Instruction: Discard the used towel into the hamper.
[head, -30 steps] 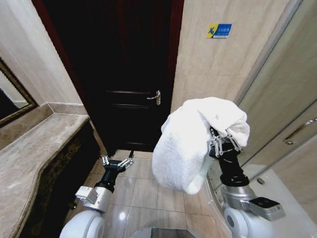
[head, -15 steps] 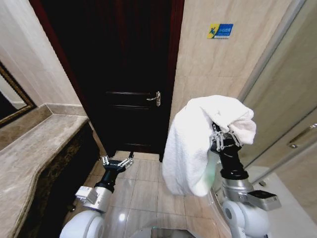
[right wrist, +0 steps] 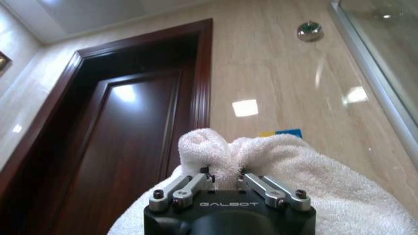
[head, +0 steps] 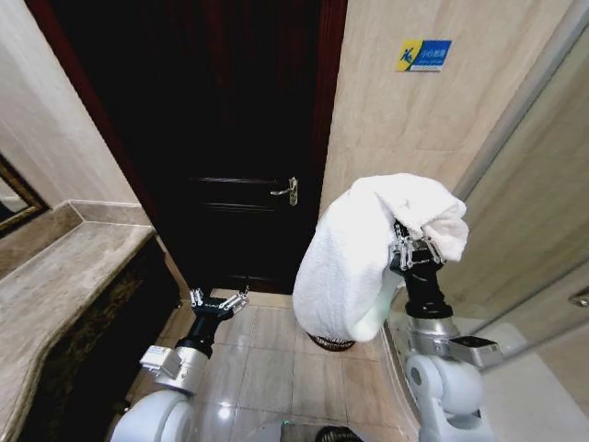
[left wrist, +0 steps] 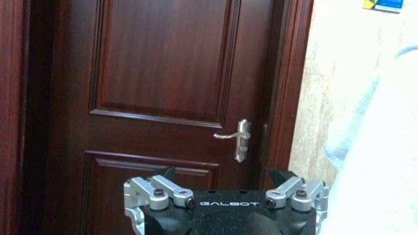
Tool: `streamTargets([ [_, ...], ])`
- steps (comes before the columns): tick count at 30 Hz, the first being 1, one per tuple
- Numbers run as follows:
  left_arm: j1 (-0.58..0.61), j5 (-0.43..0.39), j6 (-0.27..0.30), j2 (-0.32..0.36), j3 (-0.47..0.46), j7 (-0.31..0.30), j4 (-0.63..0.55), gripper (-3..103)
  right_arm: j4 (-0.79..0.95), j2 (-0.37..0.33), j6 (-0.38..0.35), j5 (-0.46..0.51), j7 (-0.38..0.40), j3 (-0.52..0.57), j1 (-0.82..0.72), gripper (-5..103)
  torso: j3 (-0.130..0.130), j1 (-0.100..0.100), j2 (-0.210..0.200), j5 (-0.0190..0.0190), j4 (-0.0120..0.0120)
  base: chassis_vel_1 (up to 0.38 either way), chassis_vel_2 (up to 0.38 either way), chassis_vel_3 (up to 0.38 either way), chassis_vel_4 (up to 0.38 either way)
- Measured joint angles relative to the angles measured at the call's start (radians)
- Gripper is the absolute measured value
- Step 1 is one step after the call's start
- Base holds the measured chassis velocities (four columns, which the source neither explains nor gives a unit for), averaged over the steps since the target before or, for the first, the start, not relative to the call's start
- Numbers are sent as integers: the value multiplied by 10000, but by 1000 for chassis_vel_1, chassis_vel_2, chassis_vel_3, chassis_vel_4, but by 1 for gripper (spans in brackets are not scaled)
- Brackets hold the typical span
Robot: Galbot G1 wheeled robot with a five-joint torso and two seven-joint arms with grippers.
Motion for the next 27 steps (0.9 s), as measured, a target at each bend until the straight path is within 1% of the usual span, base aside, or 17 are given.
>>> streamTargets([
  [9, 0, 0, 0, 0, 0, 0, 1, 97, -254, -130, 47, 312, 217, 137, 142, 14, -1, -2, 1, -3, -1, -148, 140, 136, -146],
  [13, 0, 0, 0, 0, 0, 1, 0, 97, -500, -163, 336, 498, 272, 239, 175, 14, -1, -2, 2, -1, -1, -194, 200, 209, -190],
  [15, 0, 0, 0, 0, 0, 1, 0, 97, -939, -140, 652, 525, 96, 415, 169, 14, 0, 1, 2, -3, 1, -221, 234, 244, -205],
  [16, 0, 0, 0, 0, 0, 1, 0, 97, -939, -140, 652, 525, 96, 415, 169, 14, 0, 1, 2, -3, 1, -225, 241, 246, -205],
  [17, 0, 0, 1, 0, 1, 0, 0, 97, -1266, -127, 861, 525, 15, 495, 165, 14, 0, 2, 1, 2, 2, -225, 241, 193, -225],
  [18, -2, 0, 0, 0, 1, 0, 0, 97, -1603, -117, 1048, 525, -29, 589, 157, 14, 2, 10, -1, -1, -1, -161, 180, 193, -161],
  [19, -2, 0, 0, 0, 1, 0, 0, 97, -1603, -117, 1048, 525, -29, 589, 157, 14, 2, 10, -1, -1, -1, -161, 180, 193, -161],
  [20, -3, 0, 1, 1, 1, 0, 0, 97, -1975, -106, 1214, 568, -65, 713, 147, 14, 6, 17, -5, 1, -7, -161, 149, 56, -161],
  [22, -2, 0, 1, 0, 0, 0, 0, 97, -2610, -106, 1482, 813, -233, 873, 166, 14, 3, 11, -4, 2, 5, -71, 136, -7, -6],
  [27, 0, 0, 1, 0, 0, 0, 0, 97, -3063, -73, 1566, 934, -453, 999, 185, 14, -1, -2, -1, 1, 4, 6, -2, 4, 17],
])
